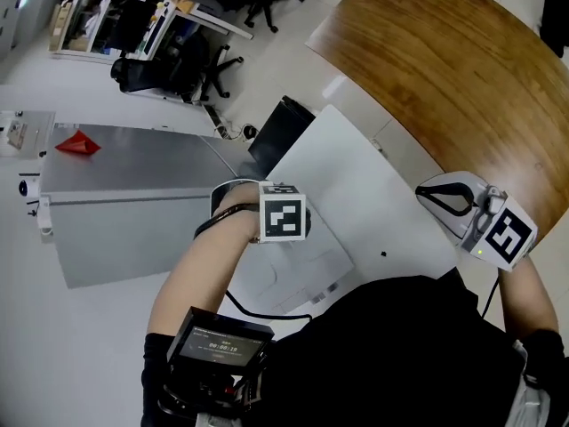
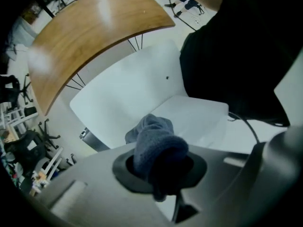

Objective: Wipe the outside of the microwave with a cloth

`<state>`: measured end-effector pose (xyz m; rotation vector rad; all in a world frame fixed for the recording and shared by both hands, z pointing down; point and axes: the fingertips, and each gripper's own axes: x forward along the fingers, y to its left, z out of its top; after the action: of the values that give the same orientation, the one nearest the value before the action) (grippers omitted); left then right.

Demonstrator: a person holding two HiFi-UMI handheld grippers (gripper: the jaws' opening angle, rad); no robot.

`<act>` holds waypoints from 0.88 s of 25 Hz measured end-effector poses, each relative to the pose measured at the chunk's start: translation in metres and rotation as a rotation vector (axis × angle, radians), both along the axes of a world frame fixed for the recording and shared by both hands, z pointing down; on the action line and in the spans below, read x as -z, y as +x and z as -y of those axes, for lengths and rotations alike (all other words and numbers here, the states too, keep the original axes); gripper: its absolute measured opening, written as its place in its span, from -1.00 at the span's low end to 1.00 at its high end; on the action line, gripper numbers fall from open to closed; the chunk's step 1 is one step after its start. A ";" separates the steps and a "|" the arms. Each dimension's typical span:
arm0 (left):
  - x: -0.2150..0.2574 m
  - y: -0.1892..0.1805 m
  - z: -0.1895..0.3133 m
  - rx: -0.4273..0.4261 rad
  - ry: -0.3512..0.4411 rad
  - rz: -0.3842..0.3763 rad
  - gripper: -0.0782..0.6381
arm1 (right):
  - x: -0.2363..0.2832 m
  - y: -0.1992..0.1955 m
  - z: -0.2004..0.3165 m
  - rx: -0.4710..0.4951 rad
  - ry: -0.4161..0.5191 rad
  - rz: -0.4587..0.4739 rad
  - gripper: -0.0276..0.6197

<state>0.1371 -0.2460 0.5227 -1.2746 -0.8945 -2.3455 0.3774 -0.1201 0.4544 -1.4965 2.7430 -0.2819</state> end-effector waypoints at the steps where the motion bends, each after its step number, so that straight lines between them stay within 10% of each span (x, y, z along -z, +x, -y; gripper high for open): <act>1: 0.013 -0.005 -0.003 -0.005 0.005 -0.009 -0.62 | 0.006 -0.008 0.007 0.023 0.017 0.000 -0.90; 9: -0.036 -0.033 -0.020 -0.011 -0.045 0.094 -0.62 | 0.006 -0.036 0.033 0.109 0.027 0.018 -0.90; 22: -0.170 -0.047 -0.023 -0.156 -0.105 0.346 -0.62 | -0.047 0.015 -0.019 -0.077 -0.093 0.064 -0.90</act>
<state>0.0905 -0.2231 0.6931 -0.8088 -1.1897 -2.4594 0.3922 -0.1013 0.5014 -1.5800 2.6501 -0.4539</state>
